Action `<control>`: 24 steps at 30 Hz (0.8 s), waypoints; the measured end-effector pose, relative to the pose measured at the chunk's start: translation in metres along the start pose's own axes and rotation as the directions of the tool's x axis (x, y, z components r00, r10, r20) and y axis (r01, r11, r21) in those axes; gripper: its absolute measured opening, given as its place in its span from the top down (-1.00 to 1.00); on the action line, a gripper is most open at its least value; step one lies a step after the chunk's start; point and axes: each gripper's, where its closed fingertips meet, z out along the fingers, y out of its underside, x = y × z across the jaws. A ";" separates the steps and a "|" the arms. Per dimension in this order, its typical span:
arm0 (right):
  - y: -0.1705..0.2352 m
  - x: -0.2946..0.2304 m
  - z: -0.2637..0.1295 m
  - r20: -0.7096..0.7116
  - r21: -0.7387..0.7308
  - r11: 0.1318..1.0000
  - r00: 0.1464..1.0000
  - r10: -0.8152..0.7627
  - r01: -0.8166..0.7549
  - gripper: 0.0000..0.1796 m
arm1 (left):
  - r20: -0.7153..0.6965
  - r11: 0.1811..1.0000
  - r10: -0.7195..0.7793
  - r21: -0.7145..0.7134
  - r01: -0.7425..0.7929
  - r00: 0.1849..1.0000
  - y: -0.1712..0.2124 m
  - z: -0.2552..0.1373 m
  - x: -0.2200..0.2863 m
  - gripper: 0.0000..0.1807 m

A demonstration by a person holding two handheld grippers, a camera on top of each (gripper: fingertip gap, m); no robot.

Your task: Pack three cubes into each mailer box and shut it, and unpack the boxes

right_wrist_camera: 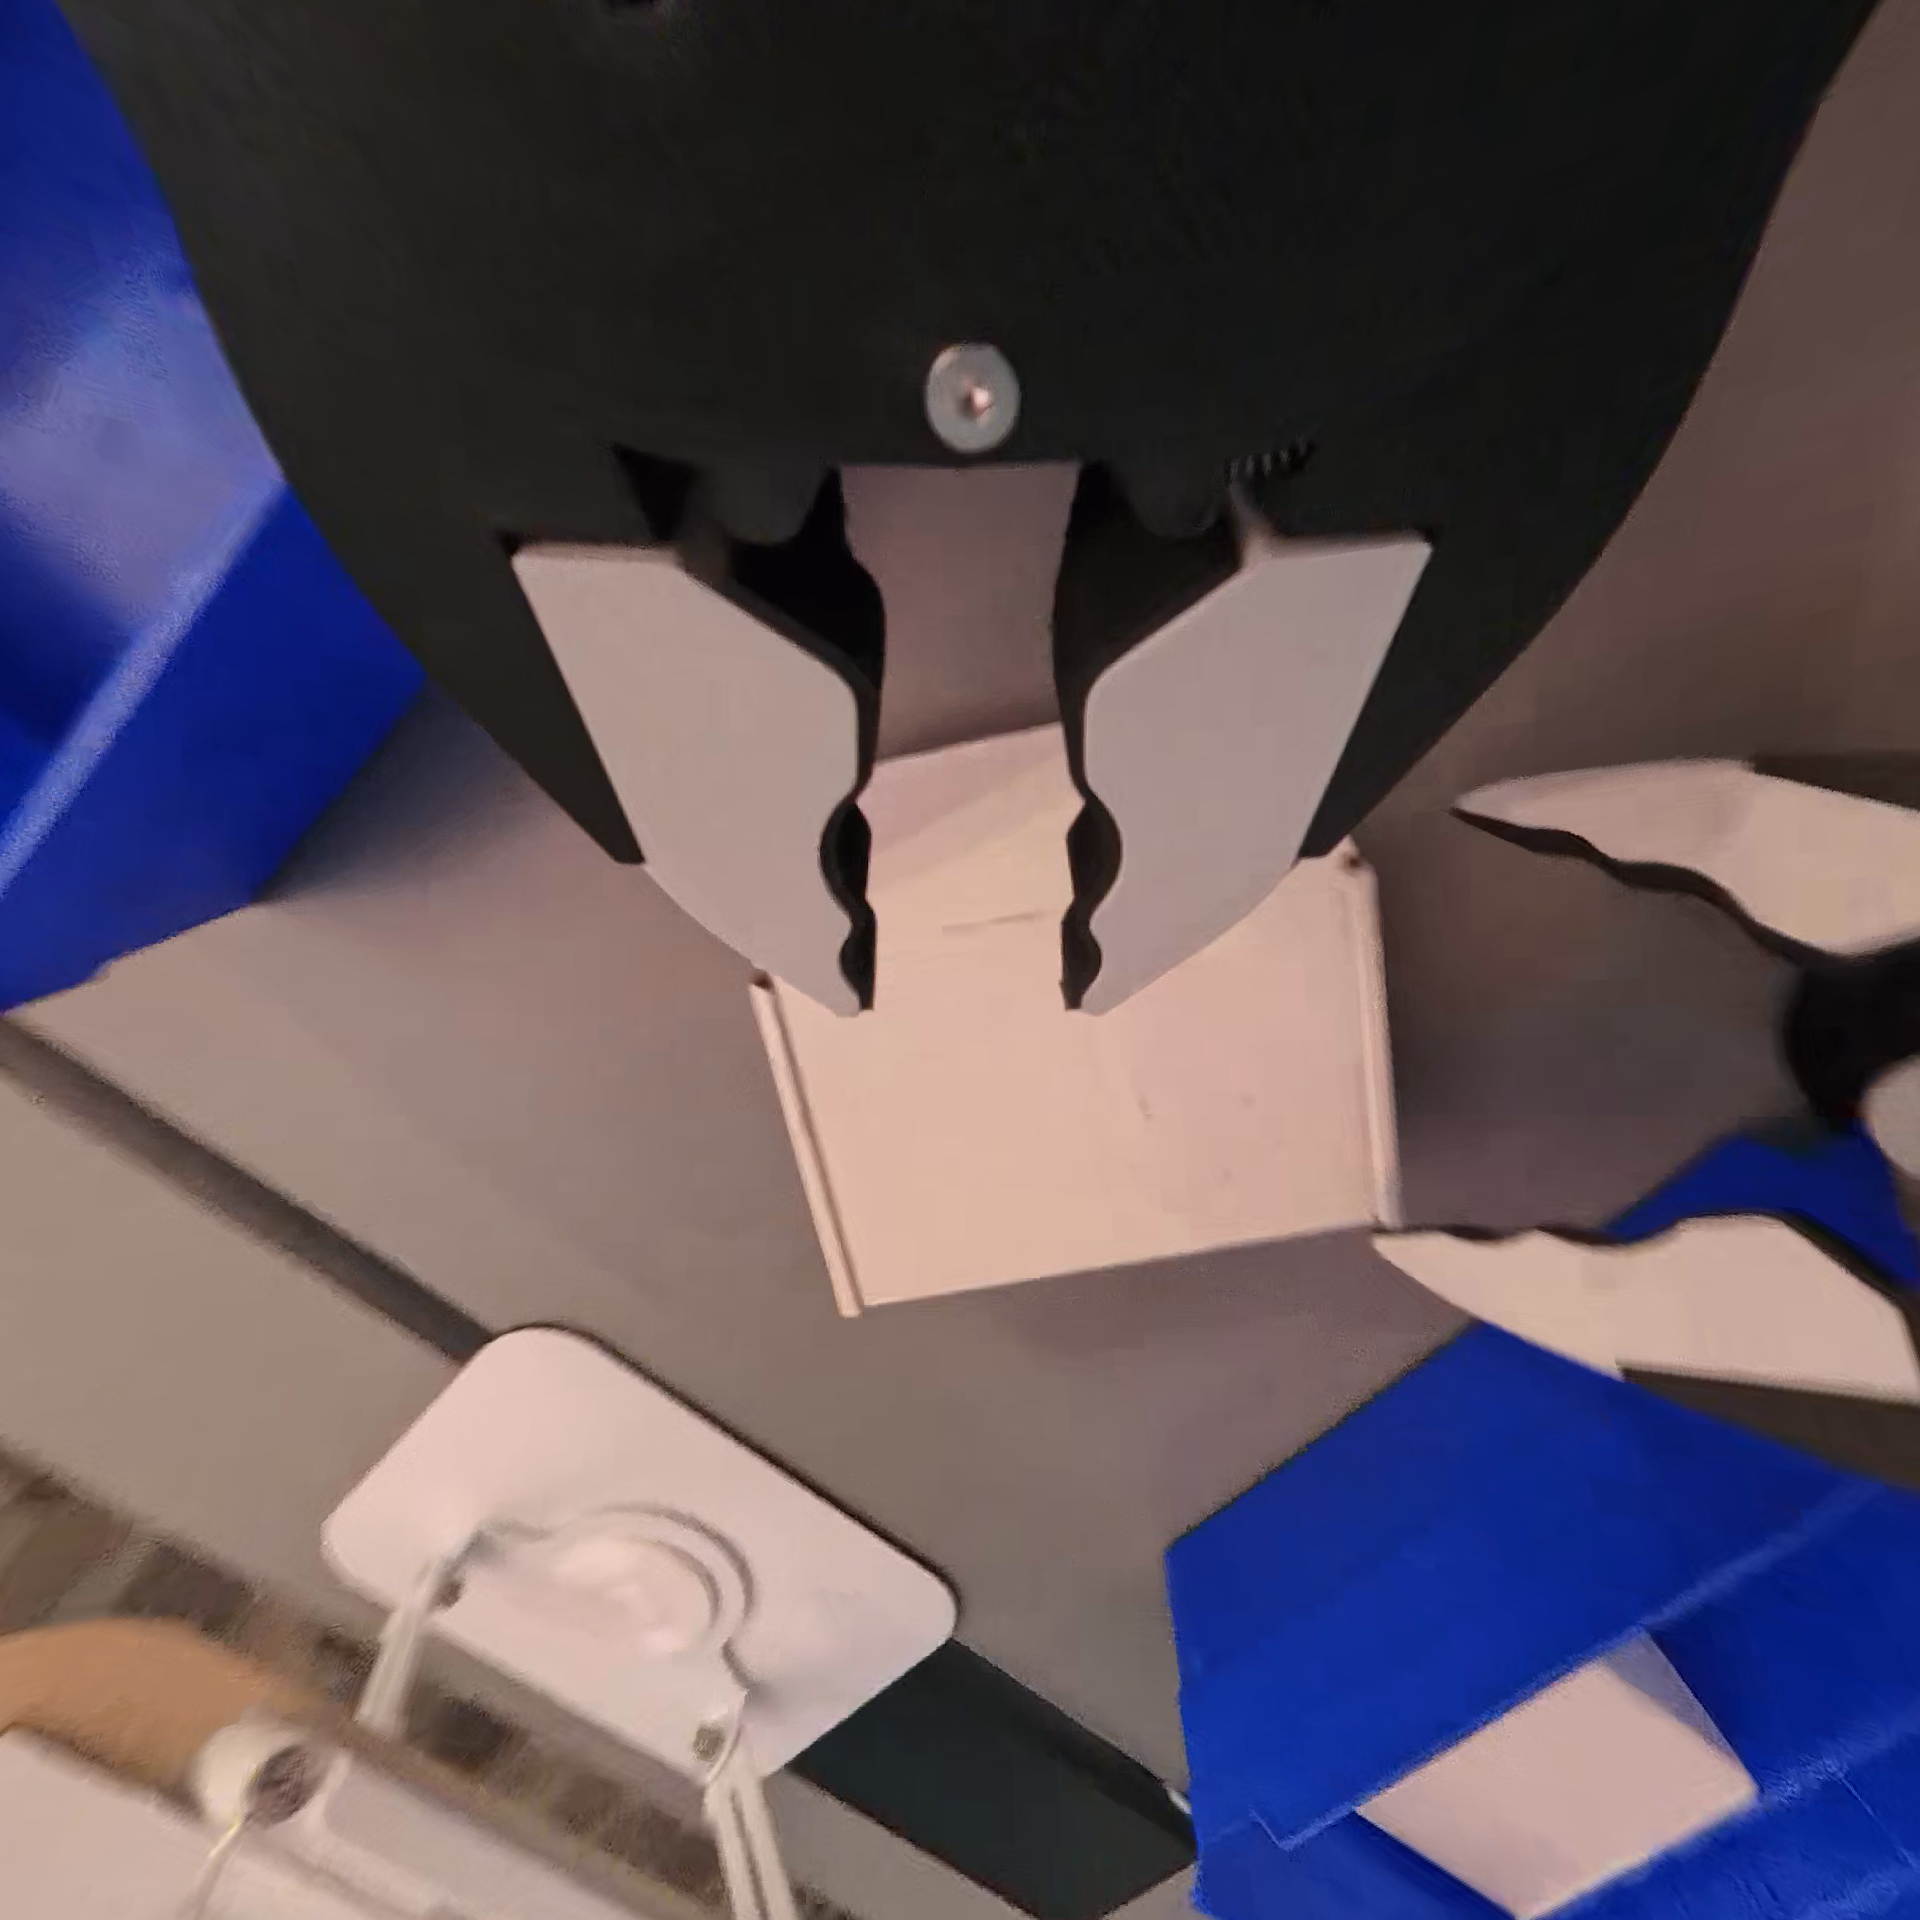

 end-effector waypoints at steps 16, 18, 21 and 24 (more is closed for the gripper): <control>0.046 0.075 0.052 -0.237 -0.537 0.843 0.966 -0.107 -0.038 0.95 | -0.176 0.983 -0.135 -0.145 0.110 0.975 0.023 0.007 0.021 -0.06; 0.049 0.064 0.050 -0.206 -0.524 0.849 0.977 -0.050 -0.067 0.98 | -0.196 0.979 -0.164 -0.152 0.136 0.967 0.024 0.010 0.020 -0.15; 0.060 0.049 0.038 -0.171 -0.548 0.834 0.985 -0.026 -0.073 0.99 | -0.159 0.973 -0.201 -0.150 0.177 0.967 0.024 0.013 0.010 -0.31; 0.077 0.022 0.026 -0.066 -0.612 0.790 0.998 -0.006 -0.036 0.98 | -0.164 0.969 -0.216 -0.155 0.191 0.962 0.027 0.012 0.006 -0.34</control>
